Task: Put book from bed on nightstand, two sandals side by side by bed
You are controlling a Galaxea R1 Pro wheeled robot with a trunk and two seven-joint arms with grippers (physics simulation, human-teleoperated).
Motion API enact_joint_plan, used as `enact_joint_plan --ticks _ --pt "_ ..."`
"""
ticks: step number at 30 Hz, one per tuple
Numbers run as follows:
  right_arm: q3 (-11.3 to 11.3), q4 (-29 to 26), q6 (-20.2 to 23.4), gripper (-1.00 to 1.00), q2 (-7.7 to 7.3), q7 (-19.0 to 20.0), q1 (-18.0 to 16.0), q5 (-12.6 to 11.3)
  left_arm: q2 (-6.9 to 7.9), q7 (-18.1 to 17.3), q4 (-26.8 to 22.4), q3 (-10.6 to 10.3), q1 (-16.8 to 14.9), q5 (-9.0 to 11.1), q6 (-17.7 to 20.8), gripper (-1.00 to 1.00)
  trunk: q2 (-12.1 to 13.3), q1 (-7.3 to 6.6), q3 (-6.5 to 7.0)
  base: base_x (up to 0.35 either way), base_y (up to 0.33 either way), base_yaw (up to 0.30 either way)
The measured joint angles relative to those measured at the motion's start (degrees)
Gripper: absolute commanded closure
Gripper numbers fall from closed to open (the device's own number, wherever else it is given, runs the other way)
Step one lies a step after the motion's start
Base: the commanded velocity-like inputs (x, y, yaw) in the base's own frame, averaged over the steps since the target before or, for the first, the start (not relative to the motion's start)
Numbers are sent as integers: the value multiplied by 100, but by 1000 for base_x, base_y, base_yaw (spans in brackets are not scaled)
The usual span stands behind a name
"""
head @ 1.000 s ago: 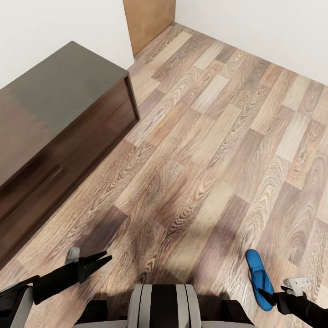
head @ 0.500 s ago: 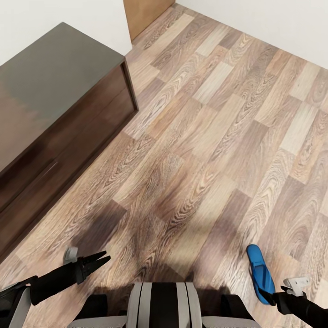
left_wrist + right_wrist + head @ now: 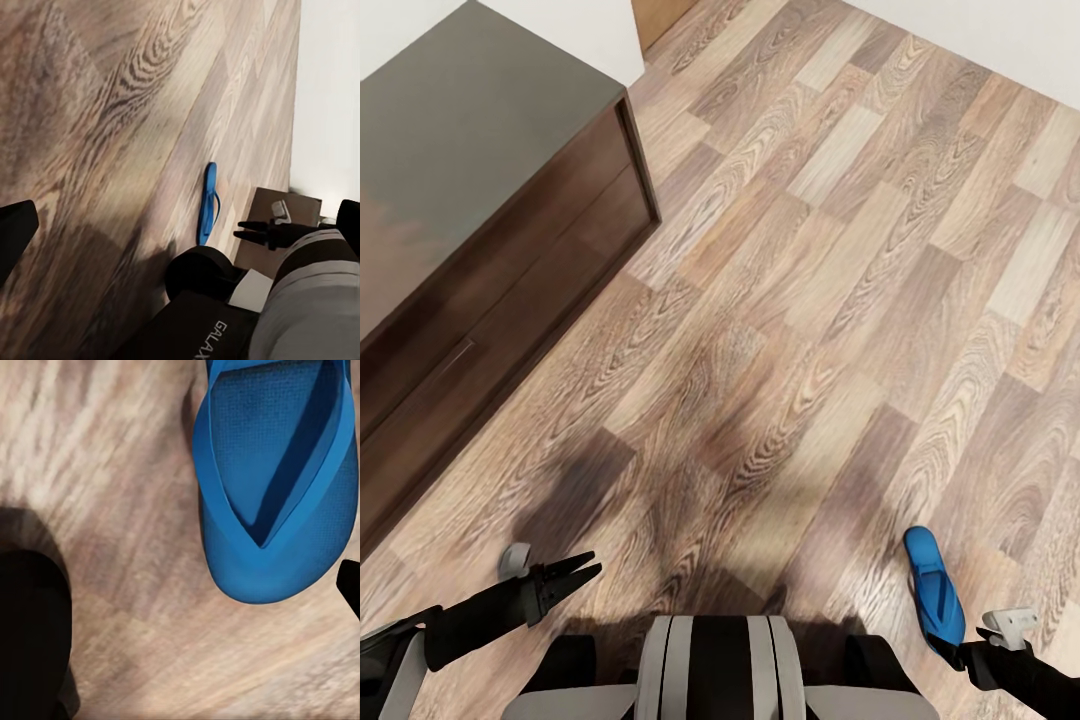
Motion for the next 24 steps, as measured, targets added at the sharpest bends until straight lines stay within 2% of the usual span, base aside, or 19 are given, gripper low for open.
enact_joint_plan --ticks 24 --pt "-15 -8 -50 -100 -7 -15 0 1 -8 -5 0 -3 0 -9 -4 -100 -12 23 0 0 0 0"
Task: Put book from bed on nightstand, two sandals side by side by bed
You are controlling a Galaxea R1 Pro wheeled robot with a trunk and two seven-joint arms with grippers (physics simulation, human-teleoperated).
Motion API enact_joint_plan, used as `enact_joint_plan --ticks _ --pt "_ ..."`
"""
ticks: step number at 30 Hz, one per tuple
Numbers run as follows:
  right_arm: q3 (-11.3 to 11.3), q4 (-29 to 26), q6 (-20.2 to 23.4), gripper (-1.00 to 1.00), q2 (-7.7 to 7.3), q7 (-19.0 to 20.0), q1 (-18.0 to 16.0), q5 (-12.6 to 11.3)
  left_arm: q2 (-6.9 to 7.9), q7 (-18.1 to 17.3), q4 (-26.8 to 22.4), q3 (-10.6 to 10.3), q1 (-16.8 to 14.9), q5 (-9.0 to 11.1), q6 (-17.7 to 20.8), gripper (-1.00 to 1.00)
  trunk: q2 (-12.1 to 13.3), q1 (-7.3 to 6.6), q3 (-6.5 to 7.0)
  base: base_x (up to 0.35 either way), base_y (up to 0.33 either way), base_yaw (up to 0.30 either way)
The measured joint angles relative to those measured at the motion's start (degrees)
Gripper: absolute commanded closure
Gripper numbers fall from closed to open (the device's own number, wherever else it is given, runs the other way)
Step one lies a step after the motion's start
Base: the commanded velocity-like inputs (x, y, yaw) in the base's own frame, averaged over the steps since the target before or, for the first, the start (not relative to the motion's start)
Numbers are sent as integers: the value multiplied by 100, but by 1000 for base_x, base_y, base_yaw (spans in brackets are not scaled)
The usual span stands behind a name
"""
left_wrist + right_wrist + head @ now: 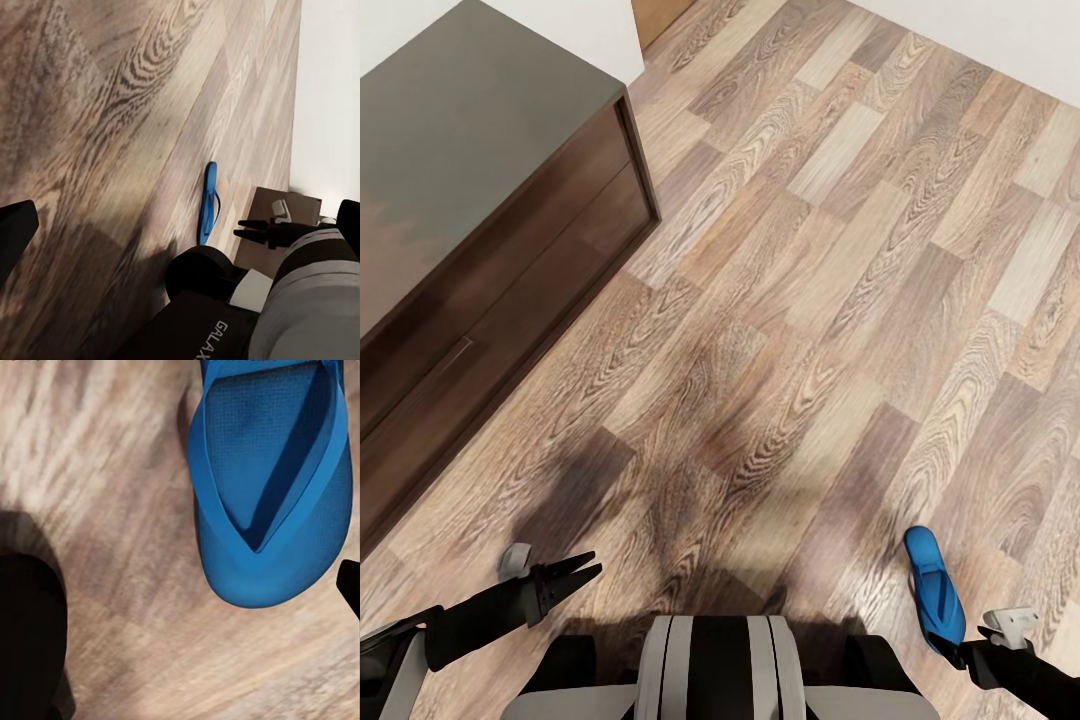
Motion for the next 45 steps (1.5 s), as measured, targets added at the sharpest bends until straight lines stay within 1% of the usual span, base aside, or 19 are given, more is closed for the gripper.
enact_joint_plan --ticks 5,9,13,26,29,31,32,33,34,38,41,45 --pt "-13 -12 -17 -100 0 -16 0 -5 0 0 0 0 0 0 -4 -100 0 0 0 0 0 0" --pt "-12 -341 -19 -100 5 -16 -13 -5 0 0 0 0 0 -3 -5 -100 0 0 0 0 0 0" --pt "-12 -458 -20 -100 7 -13 -22 -7 -1 0 0 0 0 -1 -5 -100 0 0 0 0 0 0" --pt "3 -487 -13 -100 9 -25 -51 -7 -2 0 8 0 0 -8 -12 -100 0 0 0 0 0 0" --pt "9 -456 -17 -100 9 -124 -118 -8 -6 0 9 0 0 -9 -13 -100 0 0 0 0 0 0" --pt "16 -416 -24 -100 9 -385 -211 -5 -8 2 9 0 0 -9 -13 -100 0 0 0 0 0 0" --pt "25 -368 -34 -100 9 -815 -265 1 -8 5 9 0 0 -9 -14 -100 0 0 0 0 0 0" --pt "28 -355 -36 -100 9 -991 -278 1 -9 6 9 0 0 -9 -14 -100 0 0 0 0 0 0" --pt "33 -347 -59 -100 9 -1343 -295 5 -9 7 9 0 0 -9 -14 -100 0 0 0 0 0 0" --pt "45 -378 -217 -100 15 -1979 -318 -2 -9 8 9 0 0 -9 -17 -100 0 0 0 0 0 0" --pt "48 -393 -269 -100 17 -2121 -326 -16 -9 9 9 0 0 -9 -17 -100 0 0 0 0 0 0" --pt "49 -401 -293 -100 17 -2187 -332 -33 -9 9 9 0 0 -9 -15 -100 0 0 0 0 0 0"
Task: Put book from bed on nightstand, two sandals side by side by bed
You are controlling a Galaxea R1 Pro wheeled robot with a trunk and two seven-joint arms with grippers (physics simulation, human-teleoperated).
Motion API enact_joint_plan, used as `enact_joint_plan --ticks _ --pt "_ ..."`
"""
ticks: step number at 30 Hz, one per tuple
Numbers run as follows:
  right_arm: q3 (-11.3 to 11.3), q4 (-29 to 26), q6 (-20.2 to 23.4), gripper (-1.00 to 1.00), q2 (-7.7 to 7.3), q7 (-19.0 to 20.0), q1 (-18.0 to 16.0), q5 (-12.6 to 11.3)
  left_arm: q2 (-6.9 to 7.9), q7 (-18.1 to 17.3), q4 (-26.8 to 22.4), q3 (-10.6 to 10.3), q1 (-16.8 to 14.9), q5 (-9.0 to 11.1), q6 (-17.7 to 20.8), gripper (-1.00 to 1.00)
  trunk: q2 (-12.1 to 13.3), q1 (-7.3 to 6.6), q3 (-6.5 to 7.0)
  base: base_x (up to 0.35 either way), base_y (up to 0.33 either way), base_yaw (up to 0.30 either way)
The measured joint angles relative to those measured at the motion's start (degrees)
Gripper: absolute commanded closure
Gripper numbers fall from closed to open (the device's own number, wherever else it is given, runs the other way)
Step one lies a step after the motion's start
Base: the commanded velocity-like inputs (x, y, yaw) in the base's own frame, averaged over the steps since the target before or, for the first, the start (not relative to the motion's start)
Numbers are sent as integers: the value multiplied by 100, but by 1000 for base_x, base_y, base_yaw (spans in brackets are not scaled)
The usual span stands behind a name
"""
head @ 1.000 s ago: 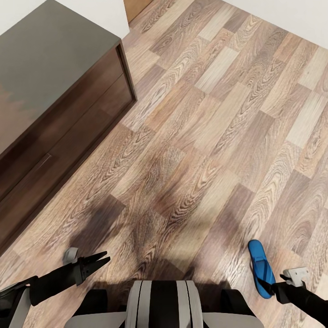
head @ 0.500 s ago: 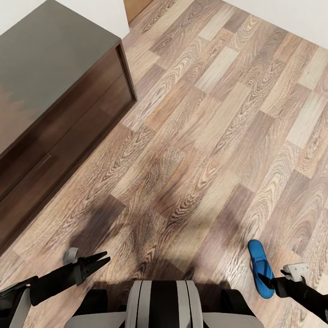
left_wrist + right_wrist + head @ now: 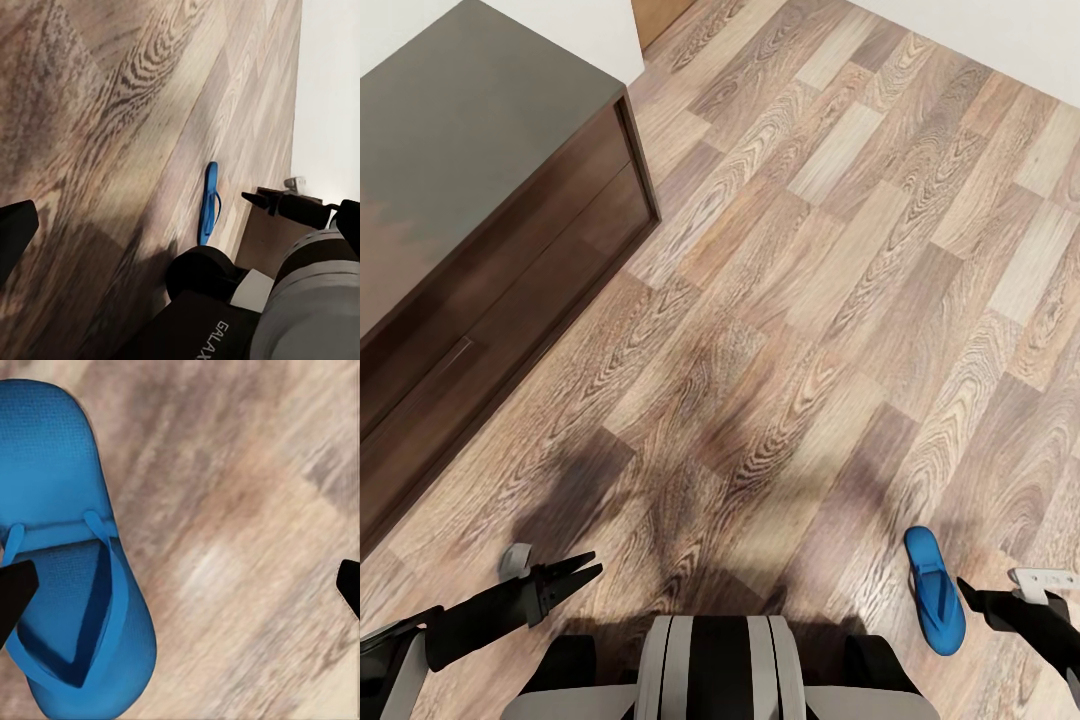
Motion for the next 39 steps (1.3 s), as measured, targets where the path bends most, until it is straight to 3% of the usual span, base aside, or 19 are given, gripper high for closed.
enact_joint_plan --ticks 12,19,22,25,27,33,39 --pt "0 -192 30 -100 31 -31 -35 -32 -3 24 8 -7 0 -8 -7 -100 0 0 0 0 0 0" --pt "1 -155 41 -100 104 -36 -612 -31 -5 33 9 -9 0 -9 -7 -100 0 0 0 0 0 0" --pt "1 -142 22 -100 442 -41 -757 7 -2 34 9 -8 0 -9 -7 -100 0 0 0 0 0 0" --pt "2 -141 -4 -100 946 -48 -804 35 -2 35 9 -8 -1 -9 -7 -100 0 0 0 0 0 0" --pt "3 -142 -8 -100 1113 -50 -813 65 -1 35 9 -6 0 -9 -7 -100 0 0 0 0 0 0" --pt "103 -134 -8 -100 1378 -49 -827 218 0 35 9 -1 0 -9 -7 -100 0 0 0 0 0 0" --pt "344 96 -8 -100 1392 -49 -828 242 0 37 9 0 0 -9 -7 -100 0 0 0 0 0 0"
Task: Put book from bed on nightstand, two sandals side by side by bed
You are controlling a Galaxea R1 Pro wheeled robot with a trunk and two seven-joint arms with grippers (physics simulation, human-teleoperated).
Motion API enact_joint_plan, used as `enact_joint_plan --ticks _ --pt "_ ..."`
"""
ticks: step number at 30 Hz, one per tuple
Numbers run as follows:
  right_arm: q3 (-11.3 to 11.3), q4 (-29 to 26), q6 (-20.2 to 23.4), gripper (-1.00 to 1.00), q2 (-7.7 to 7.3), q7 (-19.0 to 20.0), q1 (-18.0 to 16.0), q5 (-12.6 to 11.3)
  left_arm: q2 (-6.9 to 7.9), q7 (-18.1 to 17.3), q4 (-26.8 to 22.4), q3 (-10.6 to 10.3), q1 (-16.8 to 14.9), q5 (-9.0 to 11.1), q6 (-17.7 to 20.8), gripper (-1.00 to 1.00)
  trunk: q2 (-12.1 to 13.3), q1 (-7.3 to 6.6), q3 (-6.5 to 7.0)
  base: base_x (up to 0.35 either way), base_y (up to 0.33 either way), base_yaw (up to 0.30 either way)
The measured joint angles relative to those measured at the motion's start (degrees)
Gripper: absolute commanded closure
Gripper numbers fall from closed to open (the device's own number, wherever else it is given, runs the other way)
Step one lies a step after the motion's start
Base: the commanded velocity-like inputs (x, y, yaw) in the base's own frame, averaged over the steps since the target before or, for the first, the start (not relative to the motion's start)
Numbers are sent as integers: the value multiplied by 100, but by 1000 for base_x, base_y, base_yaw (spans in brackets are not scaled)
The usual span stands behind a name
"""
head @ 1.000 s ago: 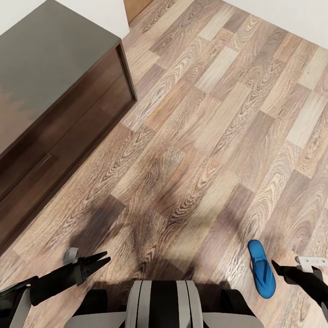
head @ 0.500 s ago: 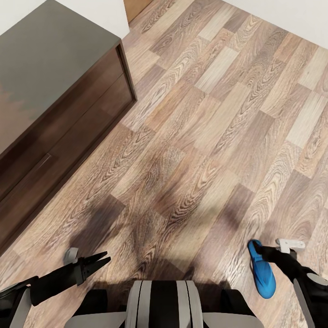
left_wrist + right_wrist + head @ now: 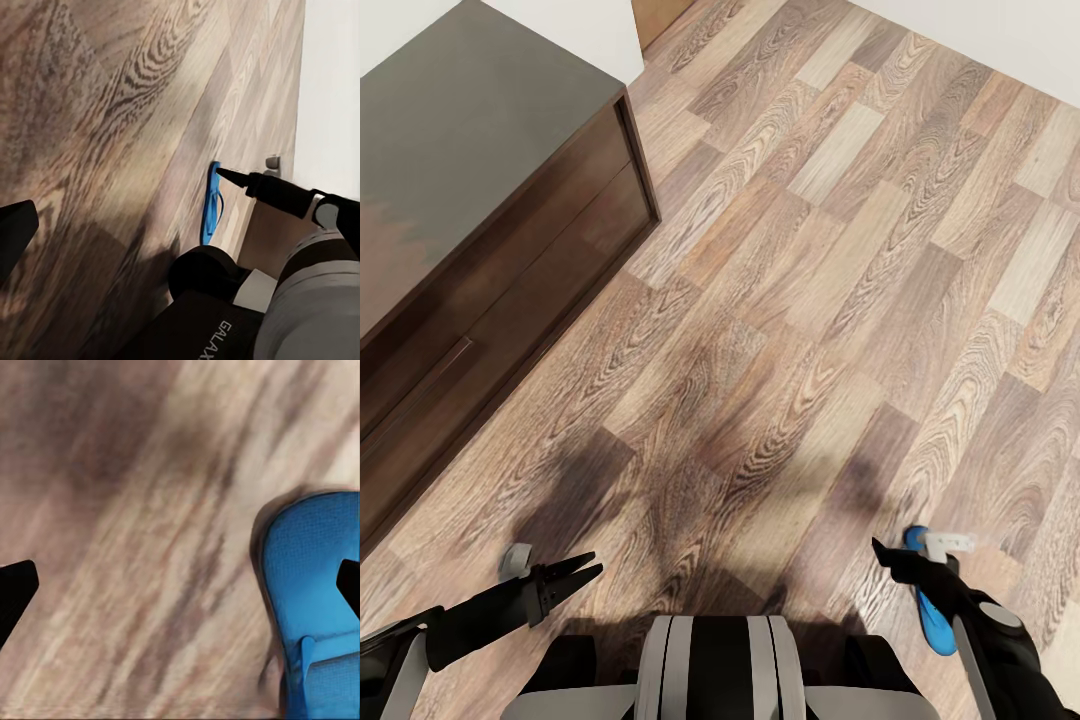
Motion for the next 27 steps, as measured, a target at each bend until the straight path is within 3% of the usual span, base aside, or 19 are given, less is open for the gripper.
enact_joint_plan --ticks 8,18,27 --pt "35 594 -39 -100 -10 0 -5 12 0 12 0 0 0 0 -8 -100 0 0 0 0 0 0" --pt "37 692 -473 -100 -33 0 -9 11 -4 16 0 -1 0 -4 -14 -100 0 0 0 0 0 0" --pt "37 638 -578 -100 -45 1 -10 4 -9 24 0 -4 0 -9 -17 -100 0 0 0 0 0 0"
